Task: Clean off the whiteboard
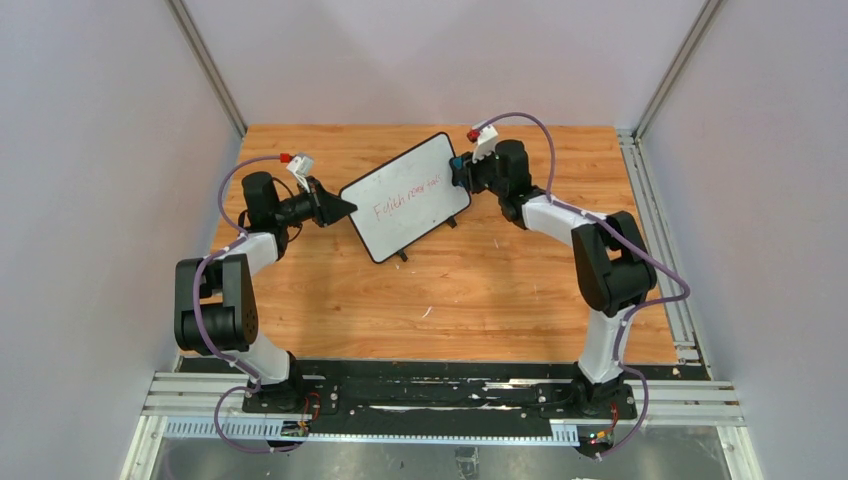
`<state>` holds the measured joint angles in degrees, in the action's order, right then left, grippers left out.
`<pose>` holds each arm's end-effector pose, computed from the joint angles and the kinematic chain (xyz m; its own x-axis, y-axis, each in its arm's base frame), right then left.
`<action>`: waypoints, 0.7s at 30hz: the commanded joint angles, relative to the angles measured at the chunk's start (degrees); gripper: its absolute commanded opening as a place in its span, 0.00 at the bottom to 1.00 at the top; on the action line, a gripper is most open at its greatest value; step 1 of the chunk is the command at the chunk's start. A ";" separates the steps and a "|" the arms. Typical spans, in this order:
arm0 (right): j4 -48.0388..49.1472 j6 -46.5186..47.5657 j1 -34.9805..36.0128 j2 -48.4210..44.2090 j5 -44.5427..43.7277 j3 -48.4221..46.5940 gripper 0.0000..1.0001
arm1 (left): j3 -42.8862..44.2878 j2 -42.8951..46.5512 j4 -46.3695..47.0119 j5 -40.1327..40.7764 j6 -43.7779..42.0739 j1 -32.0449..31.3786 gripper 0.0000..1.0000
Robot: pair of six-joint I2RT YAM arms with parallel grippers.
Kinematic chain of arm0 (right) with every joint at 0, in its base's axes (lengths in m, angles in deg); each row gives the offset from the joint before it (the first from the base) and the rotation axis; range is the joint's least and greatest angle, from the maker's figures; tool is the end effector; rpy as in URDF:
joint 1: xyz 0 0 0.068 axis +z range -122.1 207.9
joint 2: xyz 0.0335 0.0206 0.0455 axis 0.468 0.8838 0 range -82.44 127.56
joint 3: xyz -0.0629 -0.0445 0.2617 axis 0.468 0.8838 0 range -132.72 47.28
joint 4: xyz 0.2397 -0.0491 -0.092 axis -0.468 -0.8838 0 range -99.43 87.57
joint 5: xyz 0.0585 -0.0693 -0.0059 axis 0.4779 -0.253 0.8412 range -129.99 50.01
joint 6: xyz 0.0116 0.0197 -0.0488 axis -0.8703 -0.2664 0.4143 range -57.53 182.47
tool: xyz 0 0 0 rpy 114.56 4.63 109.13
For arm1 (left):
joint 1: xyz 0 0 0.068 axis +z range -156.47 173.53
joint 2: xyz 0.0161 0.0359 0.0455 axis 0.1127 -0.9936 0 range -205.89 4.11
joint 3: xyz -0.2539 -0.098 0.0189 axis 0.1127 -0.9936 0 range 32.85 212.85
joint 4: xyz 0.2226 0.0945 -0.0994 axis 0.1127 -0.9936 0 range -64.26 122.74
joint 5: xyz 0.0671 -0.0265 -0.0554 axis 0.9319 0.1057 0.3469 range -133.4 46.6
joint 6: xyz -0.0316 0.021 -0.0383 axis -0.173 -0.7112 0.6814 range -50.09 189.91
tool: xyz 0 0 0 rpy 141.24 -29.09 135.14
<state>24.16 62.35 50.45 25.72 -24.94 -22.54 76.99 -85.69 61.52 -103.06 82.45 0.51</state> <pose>0.4006 0.1763 0.2374 -0.1893 -0.0765 -0.9789 -0.6047 0.7945 0.0549 0.3226 0.0086 0.2175 -0.4460 -0.1650 -0.8797 0.6777 0.5797 -0.4524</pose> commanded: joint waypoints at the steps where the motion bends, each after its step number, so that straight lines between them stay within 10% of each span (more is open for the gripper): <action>1: -0.66 0.80 2.40 3.01 1.65 -6.07 0.01 | 0.52 -1.48 1.20 2.87 -3.61 -0.10 0.00; 21: -3.57 1.30 7.50 6.93 1.73 -8.02 0.01 | 0.95 0.27 -2.82 4.27 -5.58 -0.15 0.00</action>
<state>20.84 63.14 54.10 30.79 -24.72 -30.67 77.23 -85.69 60.40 -102.39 82.36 0.51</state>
